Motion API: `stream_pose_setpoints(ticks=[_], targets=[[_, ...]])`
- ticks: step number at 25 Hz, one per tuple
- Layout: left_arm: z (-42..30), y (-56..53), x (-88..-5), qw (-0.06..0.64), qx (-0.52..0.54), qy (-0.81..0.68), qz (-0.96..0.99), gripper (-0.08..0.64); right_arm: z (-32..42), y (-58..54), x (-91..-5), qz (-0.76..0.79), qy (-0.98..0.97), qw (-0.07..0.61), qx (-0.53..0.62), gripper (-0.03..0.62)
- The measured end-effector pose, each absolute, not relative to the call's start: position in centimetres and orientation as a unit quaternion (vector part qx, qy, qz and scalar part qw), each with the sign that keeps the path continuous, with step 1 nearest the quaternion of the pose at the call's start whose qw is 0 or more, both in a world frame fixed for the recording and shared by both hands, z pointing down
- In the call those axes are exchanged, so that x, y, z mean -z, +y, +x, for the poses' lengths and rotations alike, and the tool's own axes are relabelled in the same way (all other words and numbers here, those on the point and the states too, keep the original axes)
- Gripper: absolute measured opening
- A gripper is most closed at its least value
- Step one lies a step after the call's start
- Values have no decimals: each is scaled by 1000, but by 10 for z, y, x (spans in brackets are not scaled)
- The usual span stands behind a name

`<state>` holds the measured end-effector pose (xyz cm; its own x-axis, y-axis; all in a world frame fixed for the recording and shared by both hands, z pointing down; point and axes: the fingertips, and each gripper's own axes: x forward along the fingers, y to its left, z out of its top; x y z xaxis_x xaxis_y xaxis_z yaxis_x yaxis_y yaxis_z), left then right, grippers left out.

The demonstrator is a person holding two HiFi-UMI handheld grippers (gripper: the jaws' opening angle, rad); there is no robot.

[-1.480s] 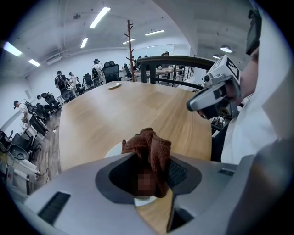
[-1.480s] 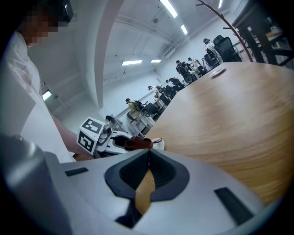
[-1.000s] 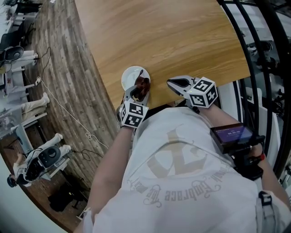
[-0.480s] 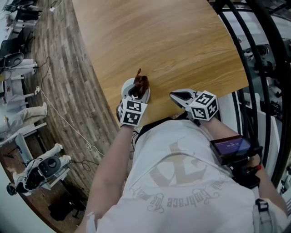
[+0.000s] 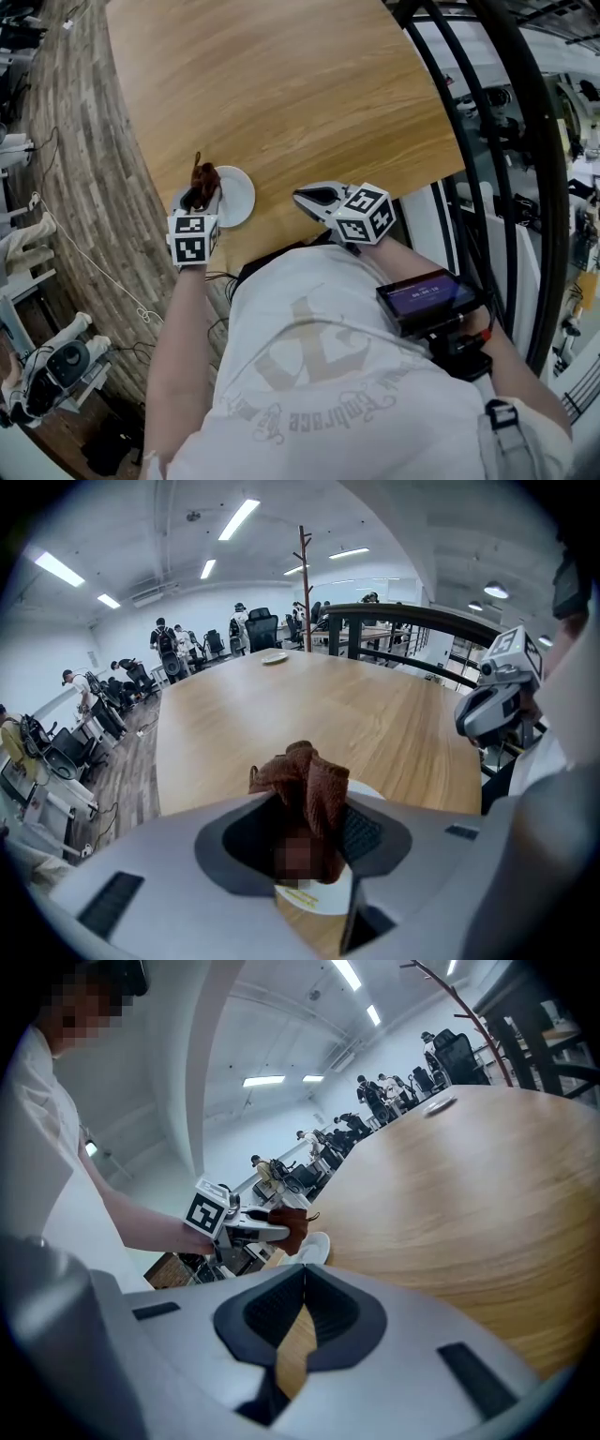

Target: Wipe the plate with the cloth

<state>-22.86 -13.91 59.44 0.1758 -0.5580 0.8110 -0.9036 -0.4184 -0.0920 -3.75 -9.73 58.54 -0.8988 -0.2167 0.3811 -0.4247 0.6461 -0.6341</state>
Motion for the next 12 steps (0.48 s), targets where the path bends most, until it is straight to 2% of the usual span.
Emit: stream_pose_setpoints(ticks=[4,12], targets=[[-232,-121,-592,223,-392,-516,728,169,-32,-105,-577,174,-901,137,-372,14],[-213,-76,-555,242,-282,-577,727,169,-43,-107,-545,136,-930,126,-317,14]])
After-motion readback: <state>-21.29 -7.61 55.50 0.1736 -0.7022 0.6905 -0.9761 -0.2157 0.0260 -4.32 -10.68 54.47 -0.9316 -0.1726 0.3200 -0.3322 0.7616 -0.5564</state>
